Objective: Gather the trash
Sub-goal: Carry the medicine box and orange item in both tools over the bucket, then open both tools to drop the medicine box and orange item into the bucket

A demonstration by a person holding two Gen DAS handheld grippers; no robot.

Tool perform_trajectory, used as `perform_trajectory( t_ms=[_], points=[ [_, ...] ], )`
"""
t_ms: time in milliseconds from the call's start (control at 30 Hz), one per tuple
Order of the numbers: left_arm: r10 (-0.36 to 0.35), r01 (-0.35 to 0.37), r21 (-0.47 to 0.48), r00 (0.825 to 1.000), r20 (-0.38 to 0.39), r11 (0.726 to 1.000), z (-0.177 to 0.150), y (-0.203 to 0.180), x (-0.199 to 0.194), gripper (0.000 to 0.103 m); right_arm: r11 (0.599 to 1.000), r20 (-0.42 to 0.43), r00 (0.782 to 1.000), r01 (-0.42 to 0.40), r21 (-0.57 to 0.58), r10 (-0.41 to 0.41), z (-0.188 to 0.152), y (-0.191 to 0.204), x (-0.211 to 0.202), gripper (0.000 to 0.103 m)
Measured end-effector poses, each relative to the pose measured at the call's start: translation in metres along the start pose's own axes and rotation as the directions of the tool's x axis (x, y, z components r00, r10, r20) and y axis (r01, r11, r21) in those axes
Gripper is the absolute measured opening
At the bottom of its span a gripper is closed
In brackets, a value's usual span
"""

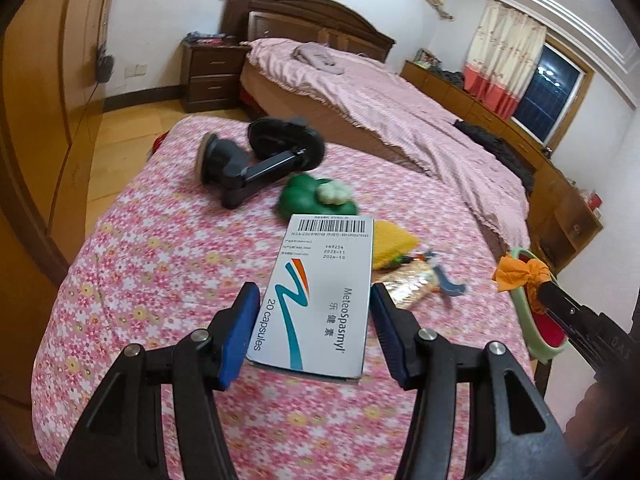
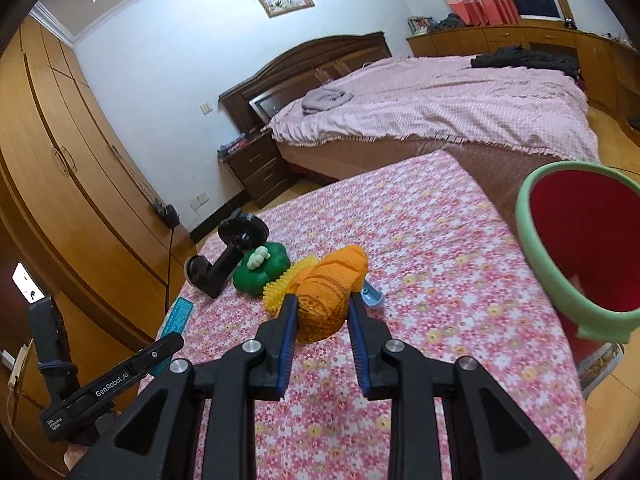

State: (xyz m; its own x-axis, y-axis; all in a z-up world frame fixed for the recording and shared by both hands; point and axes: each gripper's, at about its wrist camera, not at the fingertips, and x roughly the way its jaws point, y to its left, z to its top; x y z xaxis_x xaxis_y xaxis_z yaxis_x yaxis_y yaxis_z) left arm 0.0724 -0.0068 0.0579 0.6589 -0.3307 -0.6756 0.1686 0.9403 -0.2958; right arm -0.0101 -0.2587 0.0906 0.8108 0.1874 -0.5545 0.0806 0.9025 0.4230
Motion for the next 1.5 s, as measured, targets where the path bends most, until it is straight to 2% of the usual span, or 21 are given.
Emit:
perform_trajectory(
  t_ms=[333,767,1133,1300,1500],
  points=[
    [-0.116,0.115,0.118,0.993,-0.002,0.986,0.005,-0.060,-0.021,0.057,0.998,0.101,0.993,0.055,0.019,-0.057,0.004,-0.015,-0.056,0.027],
    [-0.234,0.232,0.248,0.972,-0.022,0.941,0.016,-0.149,-0.028,0.057,0.986,0.207,0.964,0.155,0.066,-0.166,0.020,-0.056,-0.112,0.027],
    [-0.295,0.311,0.330,0.950,-0.101,0.891,0.010,-0.229,0.002,0.057,0.963,0.211,0.944,0.224,0.150,-0.253,0.029,-0.119,-0.132,0.028],
    [-0.309,0.342,0.365,0.940,-0.146,0.866,0.003,-0.263,0.025,0.057,0.947,0.191,0.938,0.254,0.195,-0.291,0.028,-0.152,-0.133,0.028],
    [-0.309,0.368,0.378,0.928,-0.210,0.849,-0.010,-0.291,0.059,0.057,0.930,0.152,0.939,0.265,0.254,-0.309,0.025,-0.190,-0.123,0.028]
  ],
)
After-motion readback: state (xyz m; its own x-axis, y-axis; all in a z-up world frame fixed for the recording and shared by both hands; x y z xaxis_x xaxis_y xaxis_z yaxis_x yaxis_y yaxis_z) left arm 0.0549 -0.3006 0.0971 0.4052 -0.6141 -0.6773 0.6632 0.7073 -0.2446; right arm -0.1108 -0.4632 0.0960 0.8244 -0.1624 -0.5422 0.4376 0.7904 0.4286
